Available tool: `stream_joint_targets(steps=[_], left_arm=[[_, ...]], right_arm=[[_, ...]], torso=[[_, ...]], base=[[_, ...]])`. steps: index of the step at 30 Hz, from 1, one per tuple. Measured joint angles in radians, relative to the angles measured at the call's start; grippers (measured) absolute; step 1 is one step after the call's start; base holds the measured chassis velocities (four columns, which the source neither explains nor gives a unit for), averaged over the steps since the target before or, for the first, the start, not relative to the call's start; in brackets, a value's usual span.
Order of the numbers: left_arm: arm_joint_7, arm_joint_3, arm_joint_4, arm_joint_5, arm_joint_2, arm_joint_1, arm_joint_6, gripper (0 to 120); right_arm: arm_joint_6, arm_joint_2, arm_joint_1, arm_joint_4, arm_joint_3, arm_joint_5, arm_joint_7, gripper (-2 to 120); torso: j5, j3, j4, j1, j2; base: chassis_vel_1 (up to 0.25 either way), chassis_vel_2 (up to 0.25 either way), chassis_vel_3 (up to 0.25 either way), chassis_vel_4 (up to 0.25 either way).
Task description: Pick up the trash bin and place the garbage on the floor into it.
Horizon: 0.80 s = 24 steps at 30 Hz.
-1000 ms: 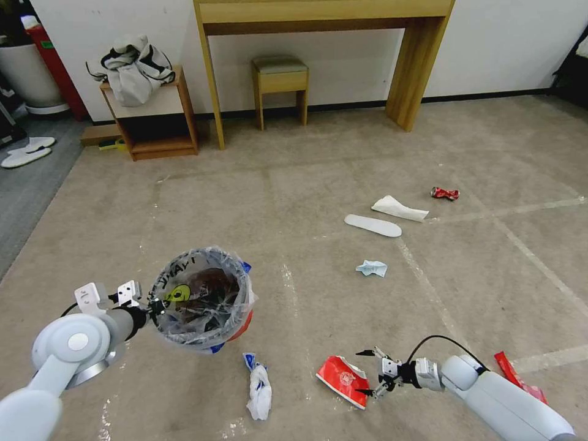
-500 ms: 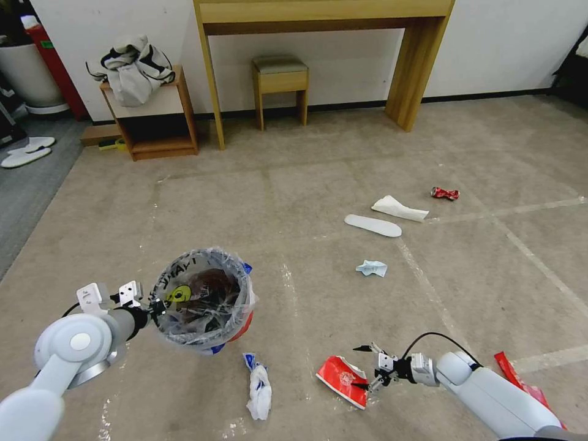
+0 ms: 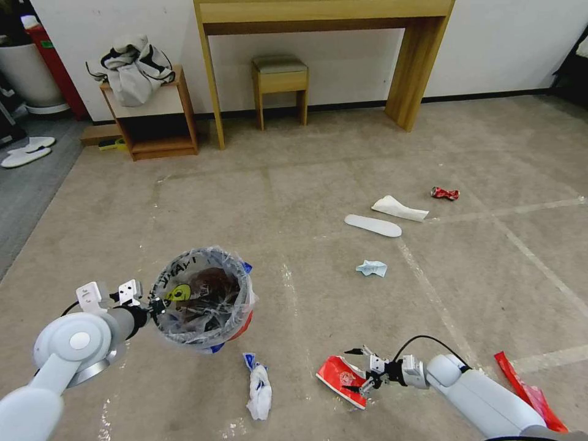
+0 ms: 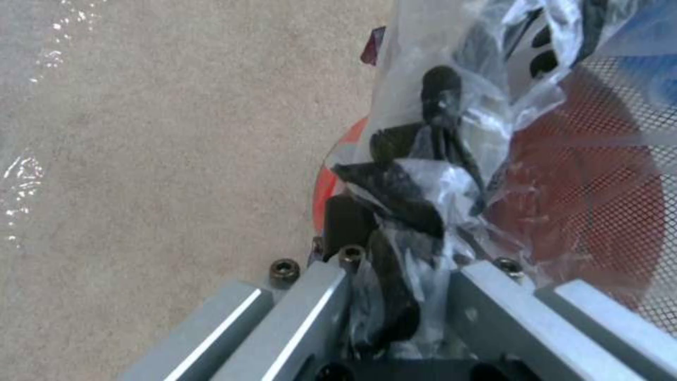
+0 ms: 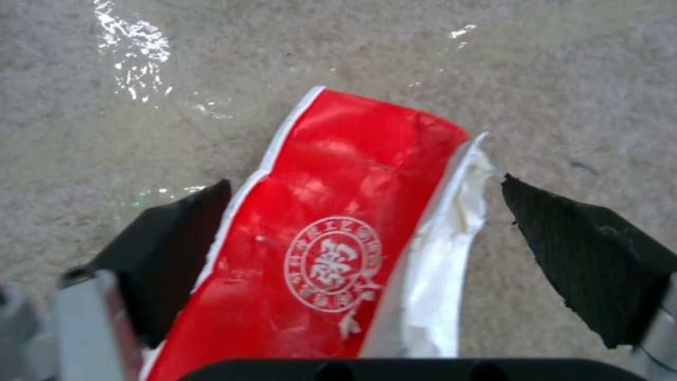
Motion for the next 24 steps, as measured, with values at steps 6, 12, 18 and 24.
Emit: stream_joint_targets(steps=[6,12,18,24], left_arm=[[0.000,0.001,-0.004,0.002,-0.001,0.002,-0.001,0],[0.000,0.004,-0.006,0.002,0.001,0.002,-0.002,0],[0.000,0.009,-0.008,0.002,0.005,-0.001,-0.003,0],[-0.002,0.016,-0.018,0.002,0.001,-0.002,-0.005,0]], right_arm=[[0.000,0.005,-0.025,-0.008,0.015,0.001,-0.010,78],[0.001,-0.009,-0.063,-0.001,0.038,0.003,-0.007,76],[0.006,-0.025,-0.095,0.000,0.077,-0.001,-0.008,77],[0.008,-0.035,-0.114,0.007,0.099,-0.006,-0.009,84]], torso=[[-0.0002,0.000,0.0000,0.000,0.000],[0.0000,0.000,-0.0001,0.000,0.000],[0.0001,0.000,-0.0002,0.000,0.000],[-0.0001,0.000,-0.0001,0.000,0.000]], base=[[0.000,0.000,0.000,0.000],[0.000,0.000,0.000,0.000],[0.000,0.000,0.000,0.000],[0.000,0.000,0.000,0.000]])
